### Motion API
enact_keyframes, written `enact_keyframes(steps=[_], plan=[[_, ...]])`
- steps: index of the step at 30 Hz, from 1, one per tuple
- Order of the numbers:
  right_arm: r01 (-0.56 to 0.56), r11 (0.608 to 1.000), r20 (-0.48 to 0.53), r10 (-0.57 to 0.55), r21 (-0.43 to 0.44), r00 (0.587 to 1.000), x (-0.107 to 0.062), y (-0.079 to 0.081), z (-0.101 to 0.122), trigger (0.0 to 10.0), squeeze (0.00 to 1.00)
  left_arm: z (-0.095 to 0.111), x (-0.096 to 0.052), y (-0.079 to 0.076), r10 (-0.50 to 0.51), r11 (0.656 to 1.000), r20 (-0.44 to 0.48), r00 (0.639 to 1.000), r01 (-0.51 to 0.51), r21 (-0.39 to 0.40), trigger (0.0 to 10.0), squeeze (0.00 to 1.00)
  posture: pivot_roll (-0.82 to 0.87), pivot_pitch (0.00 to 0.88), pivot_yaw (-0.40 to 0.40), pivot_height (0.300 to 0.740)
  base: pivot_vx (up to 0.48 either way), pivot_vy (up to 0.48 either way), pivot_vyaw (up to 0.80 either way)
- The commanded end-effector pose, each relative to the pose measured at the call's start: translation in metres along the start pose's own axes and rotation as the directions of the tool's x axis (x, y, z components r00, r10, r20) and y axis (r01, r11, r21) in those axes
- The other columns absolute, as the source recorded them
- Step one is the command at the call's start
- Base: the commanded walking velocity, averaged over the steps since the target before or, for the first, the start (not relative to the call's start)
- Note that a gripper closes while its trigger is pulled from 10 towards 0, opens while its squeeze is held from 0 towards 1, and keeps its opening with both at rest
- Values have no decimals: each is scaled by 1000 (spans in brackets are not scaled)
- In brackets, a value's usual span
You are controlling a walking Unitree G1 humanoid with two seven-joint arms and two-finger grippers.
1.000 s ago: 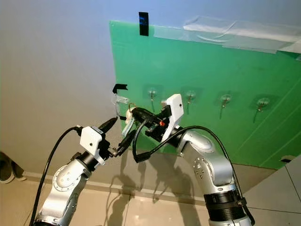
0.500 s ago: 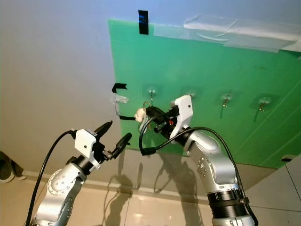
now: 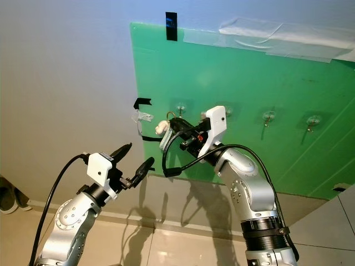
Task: Hang keys on a hook
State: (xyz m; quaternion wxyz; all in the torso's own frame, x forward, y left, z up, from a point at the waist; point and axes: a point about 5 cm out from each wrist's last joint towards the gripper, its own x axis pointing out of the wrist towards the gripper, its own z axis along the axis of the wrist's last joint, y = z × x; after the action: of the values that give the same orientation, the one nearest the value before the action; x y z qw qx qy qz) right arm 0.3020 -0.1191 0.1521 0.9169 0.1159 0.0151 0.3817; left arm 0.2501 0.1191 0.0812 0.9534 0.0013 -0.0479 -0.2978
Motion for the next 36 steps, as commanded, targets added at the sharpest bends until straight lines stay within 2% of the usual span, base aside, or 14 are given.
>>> enact_keyframes(steps=[1, 8, 9, 10, 11, 12, 13, 18, 23, 26, 31, 36], plan=[[13, 1000, 48, -12, -22, 999, 2, -4, 13, 0, 0, -5, -3, -2, -5, 1000, -17, 1000, 5, -13, 10000, 0, -14, 0, -2, 740, 0, 0, 0], [5, 999, 87, -8, 38, 996, 0, -4, 18, 0, 0, -16, -5, -3, -17, 1000, -42, 999, 17, -16, 10000, 0, -20, 0, 2, 740, 0, 0, 0], [7, 990, 118, -24, 141, 993, -1, -6, 20, 0, 0, -21, -5, -3, -22, 1000, -56, 998, 21, -20, 10000, 0, -20, 0, 2, 740, 0, 0, 0], [1, 983, 128, -25, 182, 991, -1, -5, 21, 0, 0, -25, -5, -2, -22, 1000, -65, 998, 21, -23, 10000, 0, -20, 0, 2, 740, 0, 0, 0], [1, 983, 128, -25, 182, 991, -1, -5, 21, 0, 0, -25, -5, -2, -22, 1000, -65, 998, 21, -23, 10000, 0, -20, 0, 2, 740, 0, 0, 0], [-15, 971, 132, -17, 237, 991, -3, -4, 19, 0, 0, -33, -6, -2, -21, 999, -84, 996, 19, -28, 10000, 0, -20, 0, 4, 740, 0, 0, 0], [-20, 969, 126, -11, 244, 992, -4, -3, 17, 0, 0, -35, -7, -1, -20, 999, -90, 996, 18, -30, 10000, 0, -20, 0, 4, 740, 0, 0, 0], [-57, 972, 74, 41, 229, 996, -9, 6, 6, 0, 0, -44, -10, 0, -19, 999, -111, 994, 15, -35, 10000, 0, -20, 0, 5, 740, 0, 0, 0], [-90, 984, 11, 90, 153, 996, -14, 17, -3, 0, 0, -52, -13, 1, -20, 999, -126, 992, 15, -36, 10000, 0, -22, 0, 6, 740, 0, 0, 0], [-75, 996, -66, 73, -37, 995, -18, 21, -9, 0, 0, -63, -18, 4, -14, 999, -157, 987, 8, -45, 10000, 0, -22, 0, 5, 740, 0, 0, 0], [-63, 997, -46, 61, -36, 997, -19, 21, -6, 0, 0, -69, -19, 5, -13, 999, -176, 984, 4, -50, 10000, 0, -29, 0, 6, 740, 0, 0, 0], [-31, 999, 46, 29, 41, 999, -17, 18, 6, 0, 0, -74, -20, 5, -14, 999, -189, 982, 4, -54, 10000, 0, -30, 0, 8, 740, 0, 0, 0]])
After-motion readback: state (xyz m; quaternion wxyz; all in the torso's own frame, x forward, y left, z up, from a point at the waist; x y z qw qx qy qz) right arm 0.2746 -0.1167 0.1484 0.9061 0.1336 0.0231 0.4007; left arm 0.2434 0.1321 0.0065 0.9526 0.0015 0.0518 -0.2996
